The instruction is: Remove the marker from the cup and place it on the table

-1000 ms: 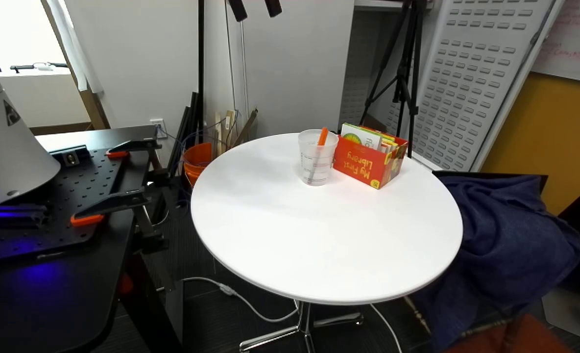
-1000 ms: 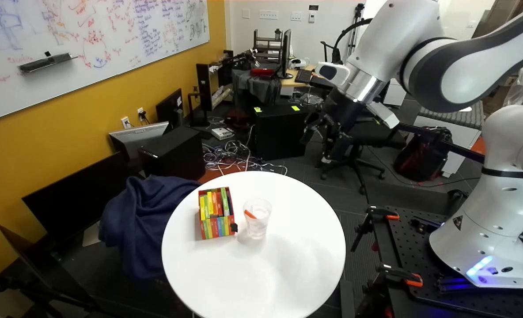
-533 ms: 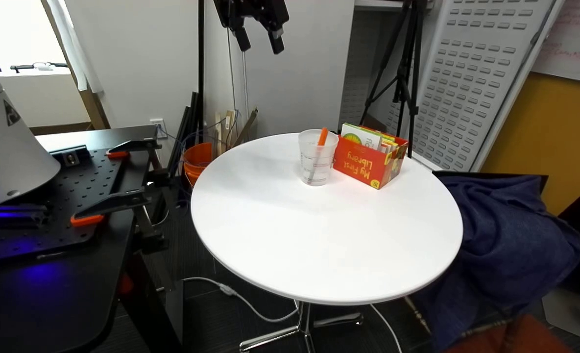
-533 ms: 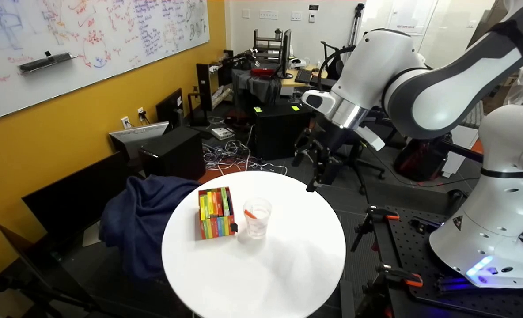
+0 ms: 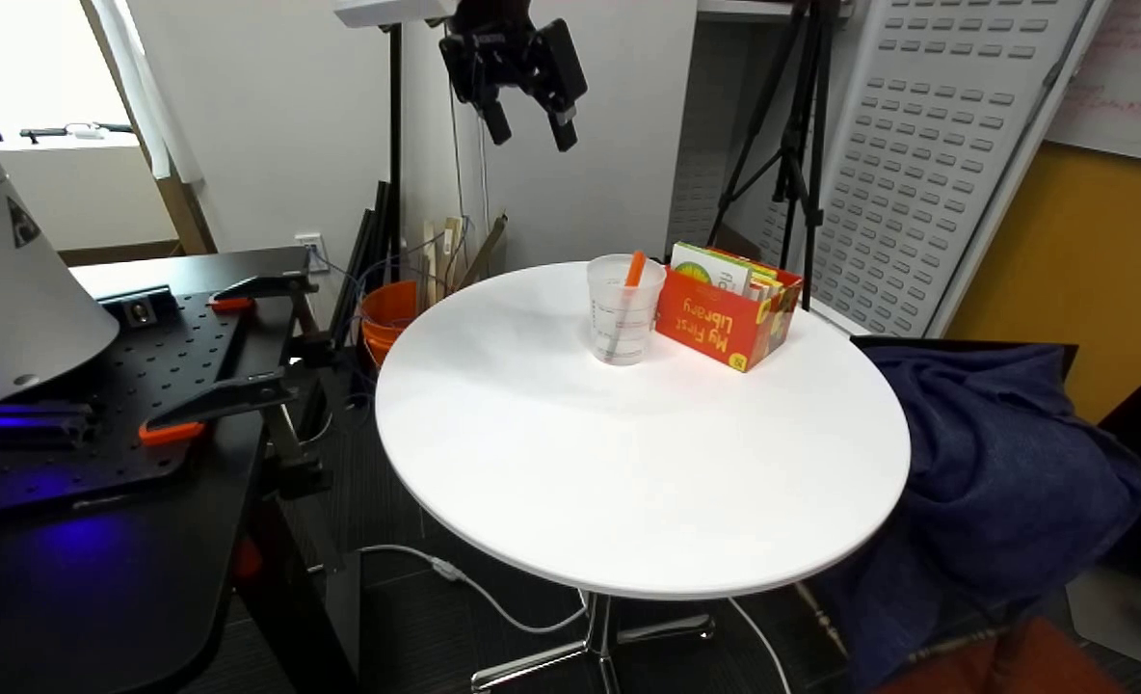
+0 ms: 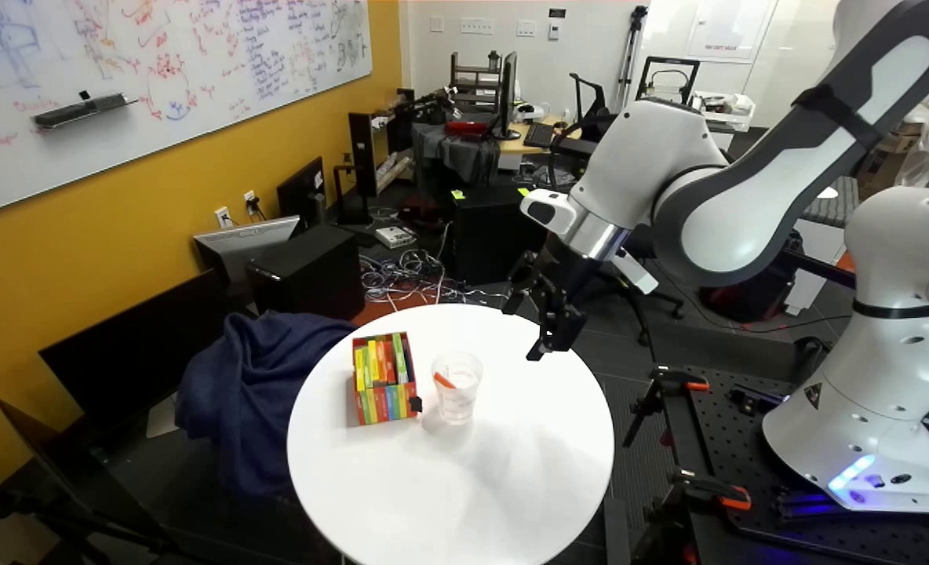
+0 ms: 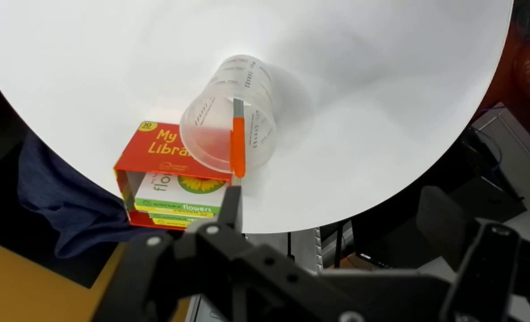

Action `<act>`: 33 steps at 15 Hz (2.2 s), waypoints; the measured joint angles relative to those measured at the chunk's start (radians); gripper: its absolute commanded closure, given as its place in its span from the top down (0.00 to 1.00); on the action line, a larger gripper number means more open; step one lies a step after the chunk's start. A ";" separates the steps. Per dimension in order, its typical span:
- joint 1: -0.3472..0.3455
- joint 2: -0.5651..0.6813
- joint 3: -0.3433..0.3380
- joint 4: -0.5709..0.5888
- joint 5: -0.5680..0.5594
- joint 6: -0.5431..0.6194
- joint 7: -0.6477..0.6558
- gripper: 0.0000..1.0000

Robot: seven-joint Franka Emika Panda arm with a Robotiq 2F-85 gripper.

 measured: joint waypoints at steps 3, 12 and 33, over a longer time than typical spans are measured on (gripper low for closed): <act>0.050 0.039 -0.031 0.022 0.072 0.013 -0.067 1.00; 0.093 0.154 -0.049 0.116 0.207 0.014 -0.201 1.00; 0.055 0.325 -0.007 0.292 0.756 -0.017 -0.642 1.00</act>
